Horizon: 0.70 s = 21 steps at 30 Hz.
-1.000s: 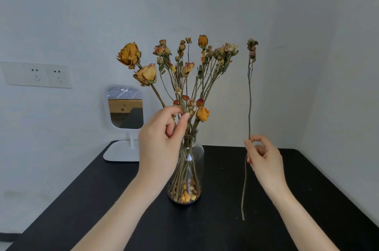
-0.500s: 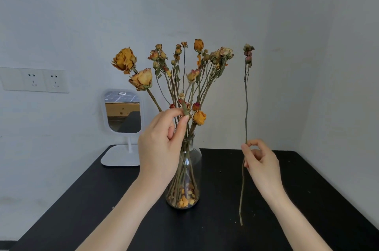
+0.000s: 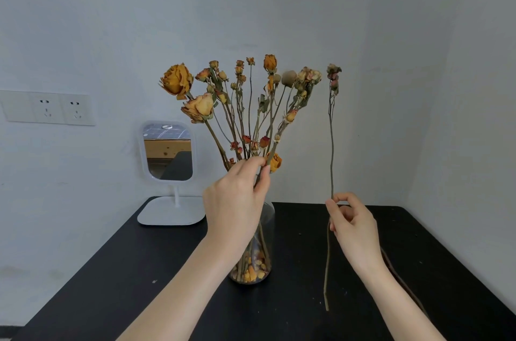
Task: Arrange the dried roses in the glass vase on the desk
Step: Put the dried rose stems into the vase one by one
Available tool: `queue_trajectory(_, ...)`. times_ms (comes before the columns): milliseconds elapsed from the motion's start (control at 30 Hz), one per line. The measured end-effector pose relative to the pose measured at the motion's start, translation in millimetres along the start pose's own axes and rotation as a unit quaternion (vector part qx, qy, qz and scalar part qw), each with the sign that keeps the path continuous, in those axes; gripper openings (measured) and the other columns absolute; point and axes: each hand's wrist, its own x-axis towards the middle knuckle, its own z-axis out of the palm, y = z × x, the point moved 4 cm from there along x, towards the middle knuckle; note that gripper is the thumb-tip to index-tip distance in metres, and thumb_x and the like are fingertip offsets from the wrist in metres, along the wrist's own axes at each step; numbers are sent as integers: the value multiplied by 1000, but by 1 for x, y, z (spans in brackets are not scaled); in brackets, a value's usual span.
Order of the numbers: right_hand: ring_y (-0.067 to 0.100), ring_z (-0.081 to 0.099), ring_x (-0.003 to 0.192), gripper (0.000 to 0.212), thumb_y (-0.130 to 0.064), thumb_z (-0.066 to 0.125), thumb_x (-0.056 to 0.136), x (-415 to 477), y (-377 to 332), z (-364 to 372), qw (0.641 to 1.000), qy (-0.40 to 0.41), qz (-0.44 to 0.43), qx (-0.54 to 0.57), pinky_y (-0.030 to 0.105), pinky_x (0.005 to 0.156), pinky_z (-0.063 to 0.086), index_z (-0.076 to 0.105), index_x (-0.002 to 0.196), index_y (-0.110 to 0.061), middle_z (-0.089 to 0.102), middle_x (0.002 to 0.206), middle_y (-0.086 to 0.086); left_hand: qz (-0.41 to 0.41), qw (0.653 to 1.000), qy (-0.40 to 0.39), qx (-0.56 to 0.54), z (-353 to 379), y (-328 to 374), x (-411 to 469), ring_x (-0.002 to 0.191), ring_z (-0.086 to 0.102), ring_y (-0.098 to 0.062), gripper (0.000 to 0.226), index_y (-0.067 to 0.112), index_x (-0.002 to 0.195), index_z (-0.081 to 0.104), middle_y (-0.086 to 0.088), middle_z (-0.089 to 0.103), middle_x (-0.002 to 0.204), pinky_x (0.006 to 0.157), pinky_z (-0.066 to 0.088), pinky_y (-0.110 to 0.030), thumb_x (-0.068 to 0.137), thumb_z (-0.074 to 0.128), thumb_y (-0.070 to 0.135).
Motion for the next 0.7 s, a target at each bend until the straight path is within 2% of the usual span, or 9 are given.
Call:
queue_trajectory(167,2,51,45,4,-24,56,90,-1,-2,0,1000,-1,-10,0,12,46,43,55,91,-27,54,55,0,-30,999,-9,19,3,0,3,56,63,-15,20,11,97,70,-2,71,74,45,42,-19,83,67,25)
queue_trajectory(400,0,50,45,4,-23,56,90,-1,-5,1,1000,-5,-14,15,7,46,41,55,91,-27,53,55,0,-60,996,-39,51,7,-7,3,60,63,-18,23,12,98,69,-3,70,75,49,43,-22,87,60,30)
queue_trajectory(500,1,52,47,10,-22,56,90,-2,-7,2,1000,-6,-17,21,7,48,43,54,87,-31,54,55,0,-59,996,-41,61,10,-7,1,58,63,-16,20,13,95,69,-2,69,72,47,39,-19,87,61,29)
queue_trajectory(700,1,50,45,11,-23,56,90,-1,-10,1,1000,-8,-18,19,8,48,43,52,86,-33,54,56,2,-62,995,-39,74,17,-10,3,66,66,-15,22,15,97,68,-1,71,79,52,45,-22,88,58,33)
